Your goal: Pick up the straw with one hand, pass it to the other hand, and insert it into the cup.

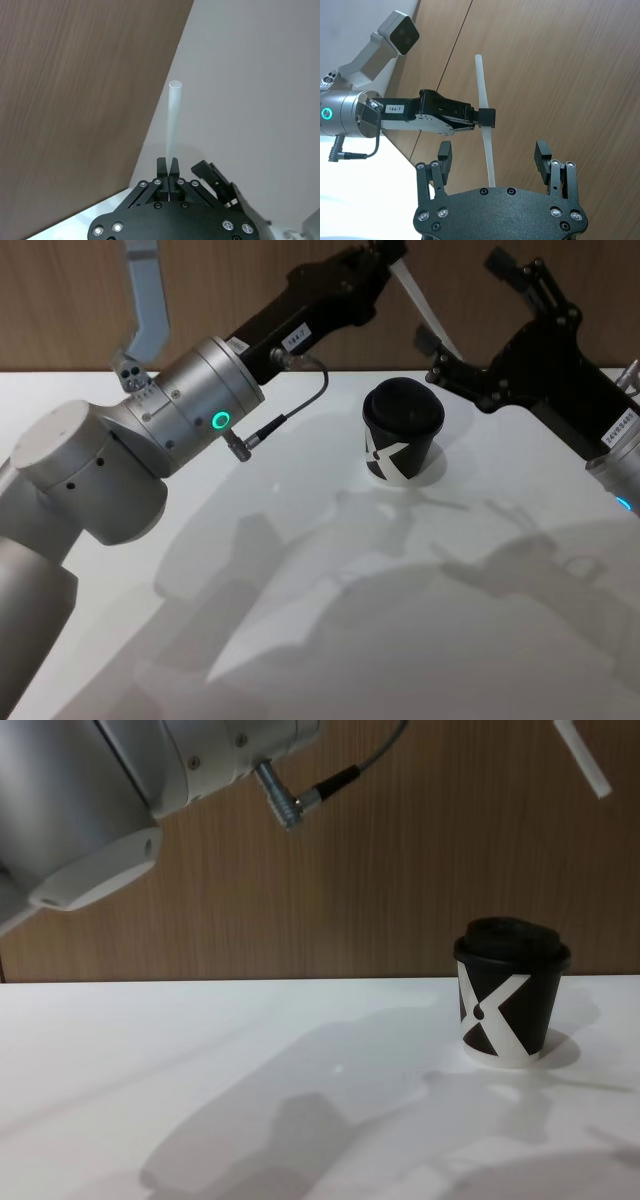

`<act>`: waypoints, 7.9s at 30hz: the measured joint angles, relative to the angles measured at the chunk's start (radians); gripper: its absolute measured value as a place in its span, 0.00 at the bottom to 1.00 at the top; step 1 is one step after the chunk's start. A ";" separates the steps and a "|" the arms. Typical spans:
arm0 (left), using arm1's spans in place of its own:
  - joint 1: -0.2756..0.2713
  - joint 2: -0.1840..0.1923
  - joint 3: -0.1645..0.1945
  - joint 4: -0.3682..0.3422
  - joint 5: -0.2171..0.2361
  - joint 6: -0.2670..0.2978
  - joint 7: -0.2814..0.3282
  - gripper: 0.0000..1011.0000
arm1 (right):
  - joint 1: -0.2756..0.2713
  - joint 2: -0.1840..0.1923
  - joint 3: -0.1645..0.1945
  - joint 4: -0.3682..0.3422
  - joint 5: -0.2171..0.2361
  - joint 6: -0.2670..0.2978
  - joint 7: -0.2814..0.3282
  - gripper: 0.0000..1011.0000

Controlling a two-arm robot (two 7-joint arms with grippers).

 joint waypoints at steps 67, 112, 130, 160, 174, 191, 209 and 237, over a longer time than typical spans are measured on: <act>-0.145 0.019 0.151 0.111 0.357 0.018 0.105 0.01 | 0.000 0.000 0.000 0.000 0.000 0.000 0.000 0.99; -0.149 -0.040 0.142 0.205 0.409 0.008 0.093 0.01 | 0.000 0.000 0.000 0.000 0.000 0.000 0.000 0.99; -0.155 -0.061 0.141 0.244 0.425 0.019 0.080 0.01 | 0.000 0.000 0.000 0.000 0.000 0.000 0.000 0.99; -0.162 -0.087 0.137 0.289 0.435 0.013 0.071 0.53 | 0.000 0.000 0.000 0.000 0.000 0.000 0.000 0.99; -0.162 -0.088 0.137 0.291 0.436 0.012 0.070 0.95 | 0.000 0.000 0.000 0.000 0.000 0.000 0.000 0.99; -0.162 -0.089 0.137 0.292 0.436 0.012 0.070 0.99 | 0.000 0.000 0.000 0.000 0.000 0.000 0.000 0.99; -0.158 -0.085 0.128 0.291 0.443 0.005 0.057 0.99 | 0.003 -0.003 -0.003 -0.011 0.016 0.033 -0.028 0.99; -0.149 -0.100 0.091 0.322 0.443 -0.080 0.001 0.99 | 0.002 0.005 0.003 -0.032 0.071 0.156 -0.096 0.99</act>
